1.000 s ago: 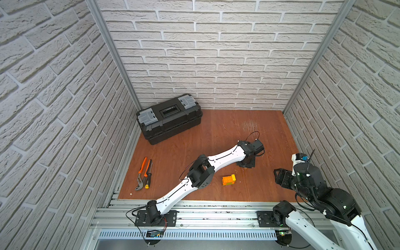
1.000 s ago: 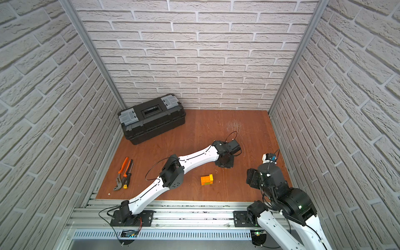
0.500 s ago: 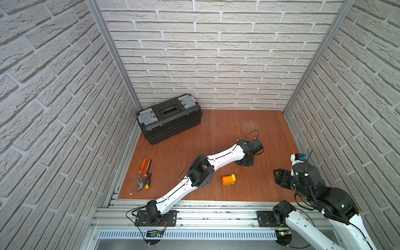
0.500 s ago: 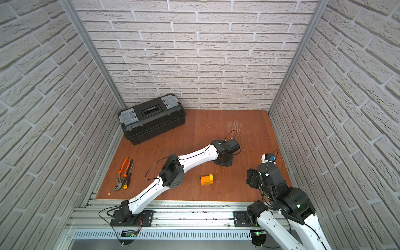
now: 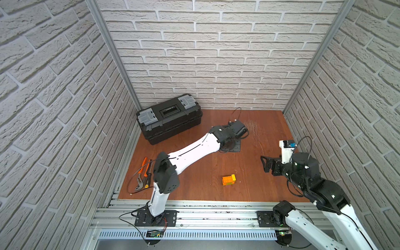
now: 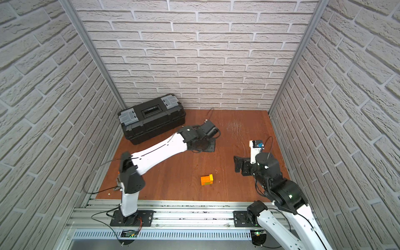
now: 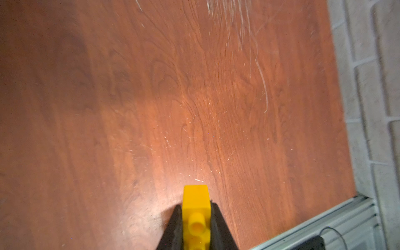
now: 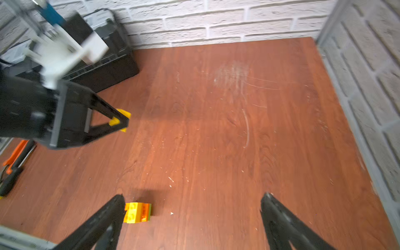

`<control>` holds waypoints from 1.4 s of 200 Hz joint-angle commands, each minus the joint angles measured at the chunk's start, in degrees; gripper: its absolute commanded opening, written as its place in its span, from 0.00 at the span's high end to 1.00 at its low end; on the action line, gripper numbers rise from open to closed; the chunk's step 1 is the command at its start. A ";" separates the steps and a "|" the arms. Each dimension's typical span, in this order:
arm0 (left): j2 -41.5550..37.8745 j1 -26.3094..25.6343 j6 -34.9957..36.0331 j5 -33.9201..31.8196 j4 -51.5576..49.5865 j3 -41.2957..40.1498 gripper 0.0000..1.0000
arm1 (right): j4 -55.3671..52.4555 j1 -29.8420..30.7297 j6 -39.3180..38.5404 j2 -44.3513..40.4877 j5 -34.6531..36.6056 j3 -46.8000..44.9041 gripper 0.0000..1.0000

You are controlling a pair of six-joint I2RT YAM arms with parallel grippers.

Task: Assemble a carrot with lego
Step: Pick up the lego brick from the center of the board, then move the lego brick at the center of the board.

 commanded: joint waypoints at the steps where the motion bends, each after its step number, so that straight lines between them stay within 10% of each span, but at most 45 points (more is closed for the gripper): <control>1: -8.88 1.26 -2.30 -1.91 0.03 -9.58 1.00 | 10.47 -0.19 -17.43 9.43 -14.45 0.81 0.00; 77: -31.36 2.59 -10.94 1.92 7.93 -40.22 1.00 | 8.93 -1.74 -53.30 17.97 -41.38 -6.47 0.01; 155: -34.30 7.69 -10.38 8.98 15.34 -49.41 1.00 | 23.62 -0.97 -46.23 14.78 -43.31 -21.29 0.02; 280: -33.39 10.12 -9.40 11.96 17.65 -51.36 1.00 | 25.88 1.98 -46.27 26.61 -39.75 -19.88 0.04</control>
